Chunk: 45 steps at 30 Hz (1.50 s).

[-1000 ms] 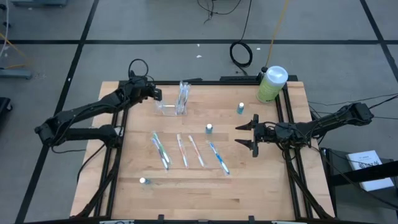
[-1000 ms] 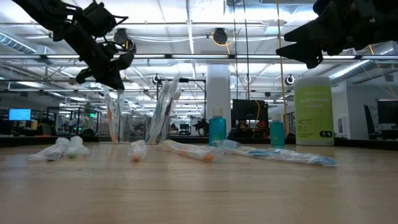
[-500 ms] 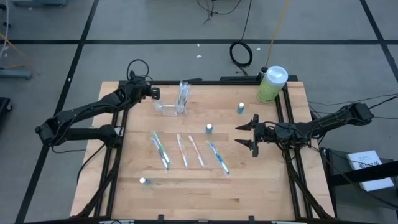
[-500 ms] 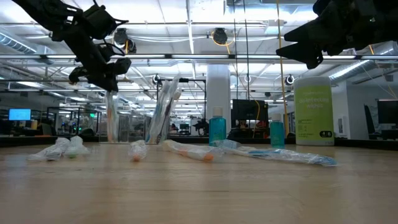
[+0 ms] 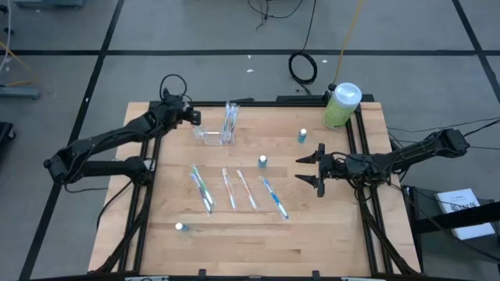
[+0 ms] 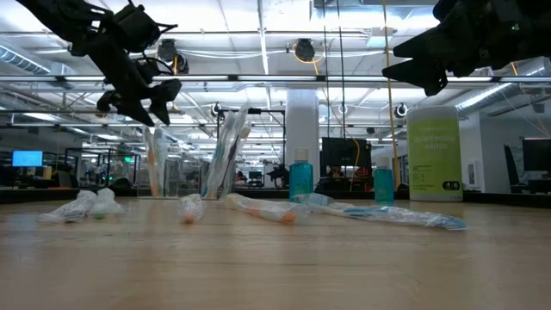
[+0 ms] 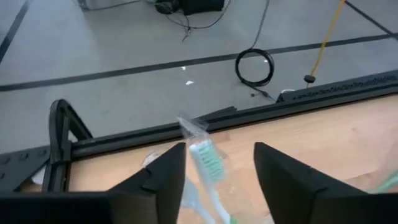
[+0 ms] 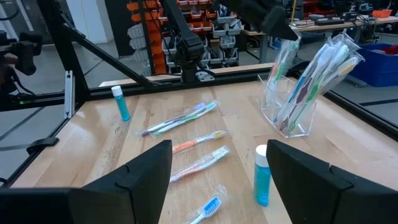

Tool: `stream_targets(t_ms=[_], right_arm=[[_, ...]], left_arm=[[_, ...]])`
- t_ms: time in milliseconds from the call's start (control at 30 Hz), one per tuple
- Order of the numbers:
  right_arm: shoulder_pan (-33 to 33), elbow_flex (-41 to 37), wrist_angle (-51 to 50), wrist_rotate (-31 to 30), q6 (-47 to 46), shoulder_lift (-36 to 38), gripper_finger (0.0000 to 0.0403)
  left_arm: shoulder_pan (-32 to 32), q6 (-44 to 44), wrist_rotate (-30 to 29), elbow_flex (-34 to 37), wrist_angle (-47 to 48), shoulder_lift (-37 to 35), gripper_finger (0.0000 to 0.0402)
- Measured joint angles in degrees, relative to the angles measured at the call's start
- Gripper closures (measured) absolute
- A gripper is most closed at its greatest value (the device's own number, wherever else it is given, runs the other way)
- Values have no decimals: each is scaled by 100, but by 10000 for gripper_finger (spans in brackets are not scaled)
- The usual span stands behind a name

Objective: Pick & Place toothbrushing station
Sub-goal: Put the green toothbrush into the transparent organizer, then put the blue toothbrush into the transparent organizer

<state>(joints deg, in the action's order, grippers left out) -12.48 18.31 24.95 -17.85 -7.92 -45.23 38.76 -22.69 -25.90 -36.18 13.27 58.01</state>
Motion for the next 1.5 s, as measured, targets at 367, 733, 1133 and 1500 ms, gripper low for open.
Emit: stream_targets(t_ms=[367,733,1133,1500], right_arm=[[-1,0,-1,0,1,0,149],[-2,0,0,13,-566,0,149],[-288,195,759,758,-708,-957,149],[-1232,3474,-4052,-597,-1447,-3634,149]], left_arm=[[-96,178,153,0,-137,-785,163],[-775,645,3625,0,-2115,-1476,162],[-2894,2204,3970,0,-2837,-1485,162],[-3729,2837,2961,0,-2658,-1319,163]])
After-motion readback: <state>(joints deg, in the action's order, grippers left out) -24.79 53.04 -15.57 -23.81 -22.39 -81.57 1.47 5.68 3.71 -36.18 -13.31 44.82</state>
